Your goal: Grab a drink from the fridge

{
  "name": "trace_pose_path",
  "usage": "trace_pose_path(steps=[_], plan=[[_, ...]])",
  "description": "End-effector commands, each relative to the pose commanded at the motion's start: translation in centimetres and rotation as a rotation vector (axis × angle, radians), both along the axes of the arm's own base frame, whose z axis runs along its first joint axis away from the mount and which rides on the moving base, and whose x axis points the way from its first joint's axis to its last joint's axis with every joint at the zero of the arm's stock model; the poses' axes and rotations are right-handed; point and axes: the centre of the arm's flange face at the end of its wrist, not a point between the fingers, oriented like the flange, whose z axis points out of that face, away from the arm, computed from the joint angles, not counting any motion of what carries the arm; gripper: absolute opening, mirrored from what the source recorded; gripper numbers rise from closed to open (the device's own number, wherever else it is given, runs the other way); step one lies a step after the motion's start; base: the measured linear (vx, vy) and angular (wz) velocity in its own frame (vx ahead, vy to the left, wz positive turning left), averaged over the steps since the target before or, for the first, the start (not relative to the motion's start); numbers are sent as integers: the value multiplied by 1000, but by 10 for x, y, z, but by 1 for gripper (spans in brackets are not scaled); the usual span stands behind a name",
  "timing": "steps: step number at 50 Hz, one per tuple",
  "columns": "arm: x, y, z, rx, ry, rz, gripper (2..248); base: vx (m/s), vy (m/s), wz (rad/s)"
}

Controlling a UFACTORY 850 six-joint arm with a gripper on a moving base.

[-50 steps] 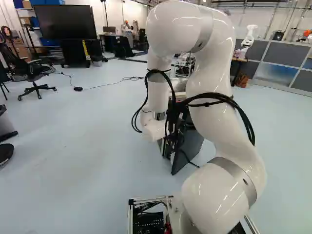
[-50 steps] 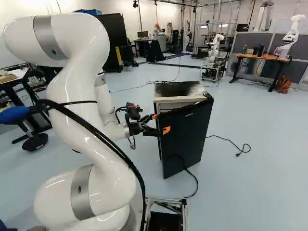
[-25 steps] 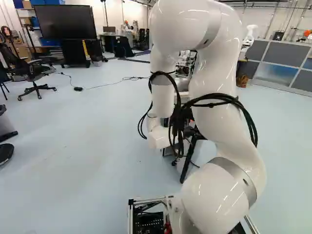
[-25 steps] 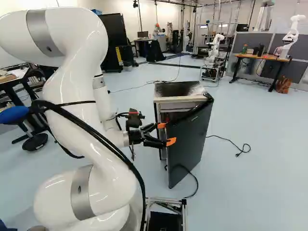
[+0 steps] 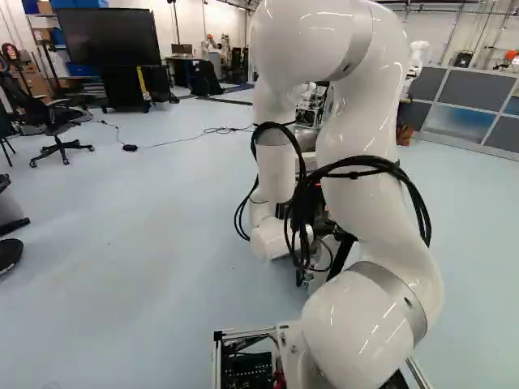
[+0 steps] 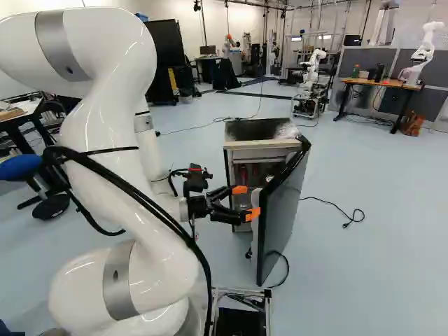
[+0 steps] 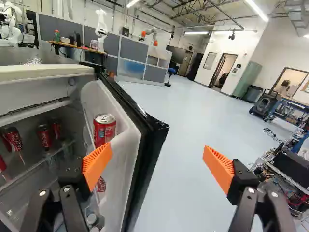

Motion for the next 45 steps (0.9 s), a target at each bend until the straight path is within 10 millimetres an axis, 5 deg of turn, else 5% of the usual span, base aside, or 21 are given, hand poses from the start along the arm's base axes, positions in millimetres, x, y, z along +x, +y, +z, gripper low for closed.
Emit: trace_pose_path(steps=[31, 45], plan=[[0, -2, 30, 39, -99, -9, 247, 0, 0, 0], [15, -10, 32, 48, -130, -62, 247, 0, 0, 0]])
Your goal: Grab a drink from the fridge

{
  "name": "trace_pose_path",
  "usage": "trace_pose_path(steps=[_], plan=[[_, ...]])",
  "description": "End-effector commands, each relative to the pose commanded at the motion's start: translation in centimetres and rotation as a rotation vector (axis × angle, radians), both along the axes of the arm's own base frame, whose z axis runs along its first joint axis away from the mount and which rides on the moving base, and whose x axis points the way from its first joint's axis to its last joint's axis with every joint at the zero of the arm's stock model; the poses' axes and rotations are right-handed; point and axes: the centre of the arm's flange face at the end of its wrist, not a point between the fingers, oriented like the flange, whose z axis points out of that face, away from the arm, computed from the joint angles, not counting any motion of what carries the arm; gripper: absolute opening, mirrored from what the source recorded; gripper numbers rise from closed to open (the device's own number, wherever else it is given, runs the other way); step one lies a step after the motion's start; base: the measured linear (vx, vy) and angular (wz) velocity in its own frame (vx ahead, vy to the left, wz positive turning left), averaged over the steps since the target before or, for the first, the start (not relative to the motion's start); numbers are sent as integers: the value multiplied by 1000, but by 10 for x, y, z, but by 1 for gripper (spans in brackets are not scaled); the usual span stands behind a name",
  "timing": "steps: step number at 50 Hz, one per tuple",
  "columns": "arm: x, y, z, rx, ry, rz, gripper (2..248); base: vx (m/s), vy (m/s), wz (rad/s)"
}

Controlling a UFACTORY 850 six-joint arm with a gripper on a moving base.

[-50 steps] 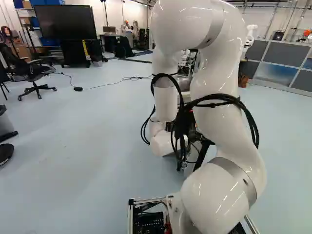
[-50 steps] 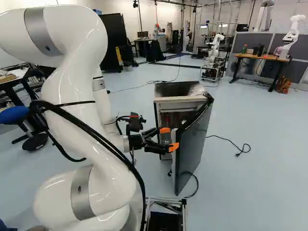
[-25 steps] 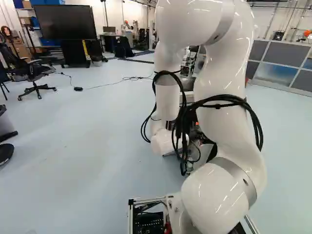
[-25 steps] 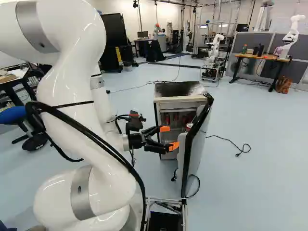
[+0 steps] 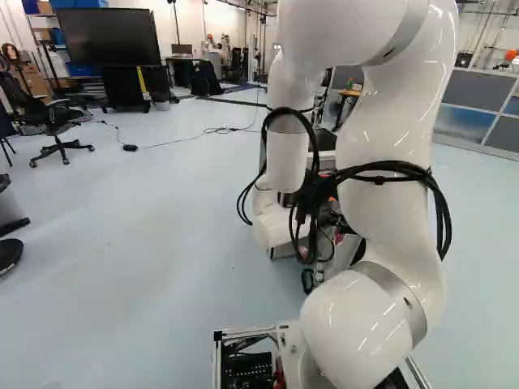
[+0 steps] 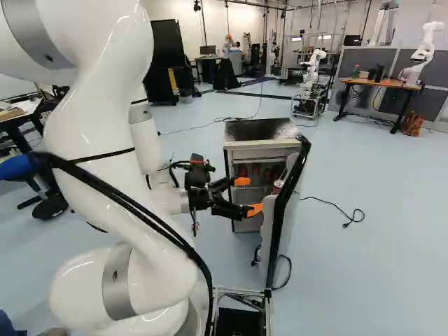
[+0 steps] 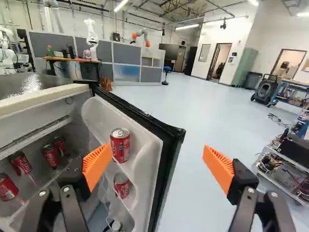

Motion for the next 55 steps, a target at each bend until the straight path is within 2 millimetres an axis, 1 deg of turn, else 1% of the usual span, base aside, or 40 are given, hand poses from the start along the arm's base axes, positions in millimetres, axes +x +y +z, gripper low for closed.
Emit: trace_pose_path(steps=[28, 55], plan=[[40, -26, 2, 18, -64, -149, 247, 0, 0, 0], [69, -63, -3, 99, -117, -355, 247, 0, 0, 0]])
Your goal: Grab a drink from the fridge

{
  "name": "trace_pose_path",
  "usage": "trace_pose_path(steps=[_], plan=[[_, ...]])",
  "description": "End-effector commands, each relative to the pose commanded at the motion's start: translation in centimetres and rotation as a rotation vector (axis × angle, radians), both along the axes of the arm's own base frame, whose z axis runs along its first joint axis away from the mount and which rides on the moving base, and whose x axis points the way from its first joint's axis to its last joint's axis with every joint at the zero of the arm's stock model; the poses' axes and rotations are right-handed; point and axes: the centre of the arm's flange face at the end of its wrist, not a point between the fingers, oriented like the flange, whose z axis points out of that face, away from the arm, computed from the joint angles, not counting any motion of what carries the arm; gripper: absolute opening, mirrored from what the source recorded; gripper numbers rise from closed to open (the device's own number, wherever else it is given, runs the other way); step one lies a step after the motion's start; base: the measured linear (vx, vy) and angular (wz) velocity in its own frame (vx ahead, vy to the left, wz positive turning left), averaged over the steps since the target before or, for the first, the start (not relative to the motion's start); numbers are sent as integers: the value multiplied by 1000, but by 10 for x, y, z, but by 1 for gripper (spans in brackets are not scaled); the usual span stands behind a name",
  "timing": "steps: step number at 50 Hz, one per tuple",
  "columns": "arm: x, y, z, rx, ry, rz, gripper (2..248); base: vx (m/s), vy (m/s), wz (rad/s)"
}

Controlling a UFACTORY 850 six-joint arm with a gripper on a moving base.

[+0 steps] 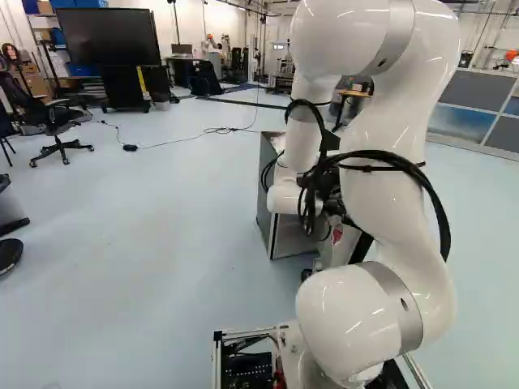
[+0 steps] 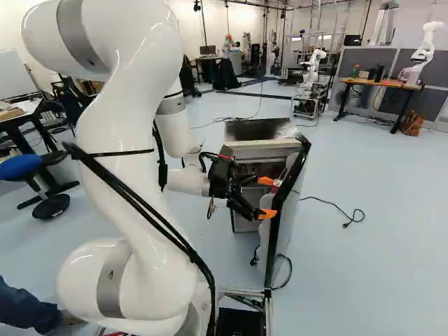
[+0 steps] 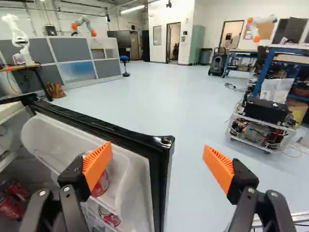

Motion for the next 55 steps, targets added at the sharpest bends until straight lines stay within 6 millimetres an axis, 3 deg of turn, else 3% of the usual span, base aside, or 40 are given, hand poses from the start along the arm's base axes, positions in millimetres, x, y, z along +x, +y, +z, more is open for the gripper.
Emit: trace_pose_path(steps=[55], plan=[[72, -98, 1, 47, -154, -249, 247, 0, 0, 0]])
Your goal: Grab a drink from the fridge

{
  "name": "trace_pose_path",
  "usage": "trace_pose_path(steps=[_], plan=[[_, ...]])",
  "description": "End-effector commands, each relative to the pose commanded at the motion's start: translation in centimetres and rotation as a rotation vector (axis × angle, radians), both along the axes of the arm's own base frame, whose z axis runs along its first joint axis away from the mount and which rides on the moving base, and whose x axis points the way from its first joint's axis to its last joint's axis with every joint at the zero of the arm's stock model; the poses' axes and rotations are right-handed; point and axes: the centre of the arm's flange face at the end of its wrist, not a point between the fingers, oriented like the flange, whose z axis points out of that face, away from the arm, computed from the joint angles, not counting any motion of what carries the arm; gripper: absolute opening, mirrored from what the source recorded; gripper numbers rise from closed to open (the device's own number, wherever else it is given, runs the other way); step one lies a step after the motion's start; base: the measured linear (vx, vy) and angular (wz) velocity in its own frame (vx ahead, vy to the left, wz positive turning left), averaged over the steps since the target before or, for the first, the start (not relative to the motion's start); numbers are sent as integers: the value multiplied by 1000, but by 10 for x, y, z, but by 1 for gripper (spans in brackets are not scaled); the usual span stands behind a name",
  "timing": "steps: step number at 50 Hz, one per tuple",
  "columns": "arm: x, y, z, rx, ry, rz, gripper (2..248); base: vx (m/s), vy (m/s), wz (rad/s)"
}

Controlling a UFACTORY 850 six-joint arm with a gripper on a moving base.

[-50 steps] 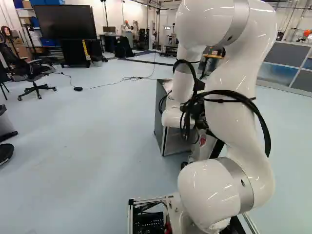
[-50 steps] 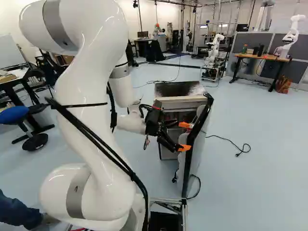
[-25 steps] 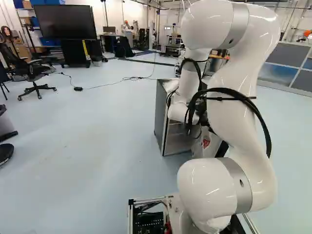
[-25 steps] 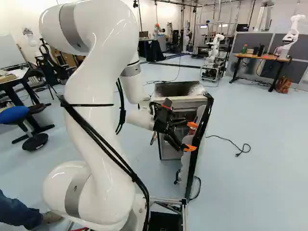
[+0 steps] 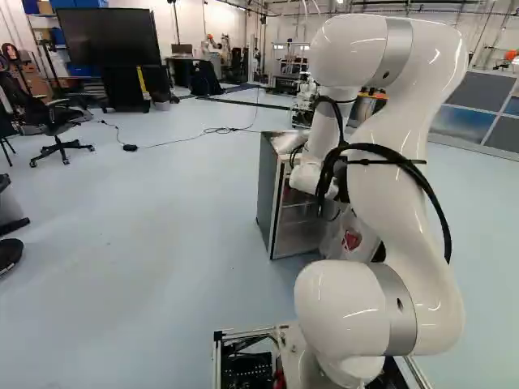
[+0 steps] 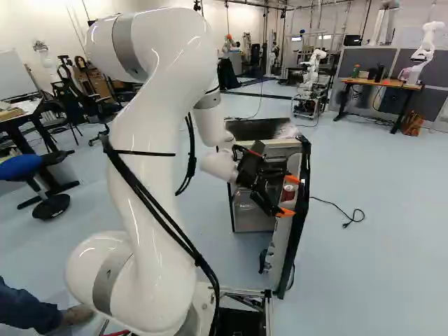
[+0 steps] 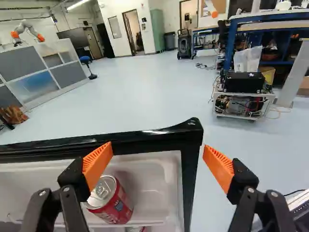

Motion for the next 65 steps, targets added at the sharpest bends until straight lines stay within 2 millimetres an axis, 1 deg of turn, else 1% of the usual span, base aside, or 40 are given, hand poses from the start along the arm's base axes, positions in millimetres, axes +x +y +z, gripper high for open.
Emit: trace_pose_path(steps=[36, 65], plan=[[51, -84, 3, -24, -118, -143, 247, 0, 0, 0], [85, -151, 5, -58, -209, -232, 247, 0, 0, 0]])
